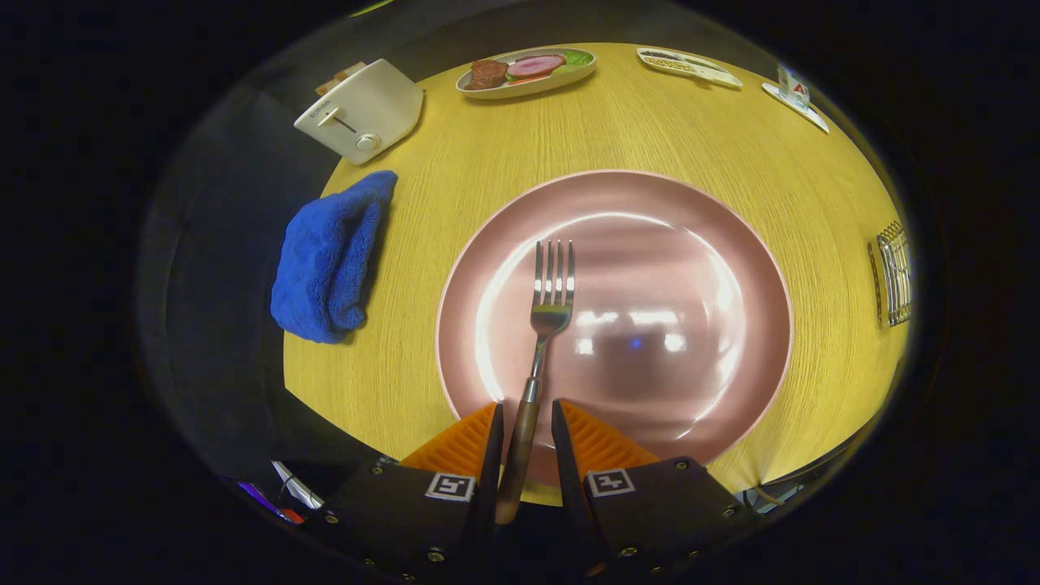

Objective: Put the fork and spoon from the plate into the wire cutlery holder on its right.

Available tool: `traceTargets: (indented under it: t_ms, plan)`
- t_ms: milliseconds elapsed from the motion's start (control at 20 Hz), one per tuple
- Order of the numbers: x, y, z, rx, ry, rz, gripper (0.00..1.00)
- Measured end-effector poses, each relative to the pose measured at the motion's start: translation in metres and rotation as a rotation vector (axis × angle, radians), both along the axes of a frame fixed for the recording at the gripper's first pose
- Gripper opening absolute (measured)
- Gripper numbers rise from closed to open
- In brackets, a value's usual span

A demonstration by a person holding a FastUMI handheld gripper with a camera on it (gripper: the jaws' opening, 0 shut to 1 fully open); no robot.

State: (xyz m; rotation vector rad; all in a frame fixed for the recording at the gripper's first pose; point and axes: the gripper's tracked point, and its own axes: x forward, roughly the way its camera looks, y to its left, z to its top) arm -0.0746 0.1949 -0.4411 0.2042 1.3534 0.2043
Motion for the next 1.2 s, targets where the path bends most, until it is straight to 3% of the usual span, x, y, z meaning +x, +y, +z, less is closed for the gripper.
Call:
traceTargets:
  t_ms: [50,200,250,550,1200]
  plan:
    - [-0.003,-0.004,-0.001,-0.004,0.013,0.000,0.08]
    - [-0.001,-0.003,0.001,0.019,0.007,0.003,0.09]
    - [0.000,-0.001,0.001,0.032,0.003,0.002,0.02]
    - [0.012,-0.013,0.019,0.067,-0.043,-0.033,0.02]
    - [0.035,-0.109,0.077,0.079,-0.147,-0.243,0.02]
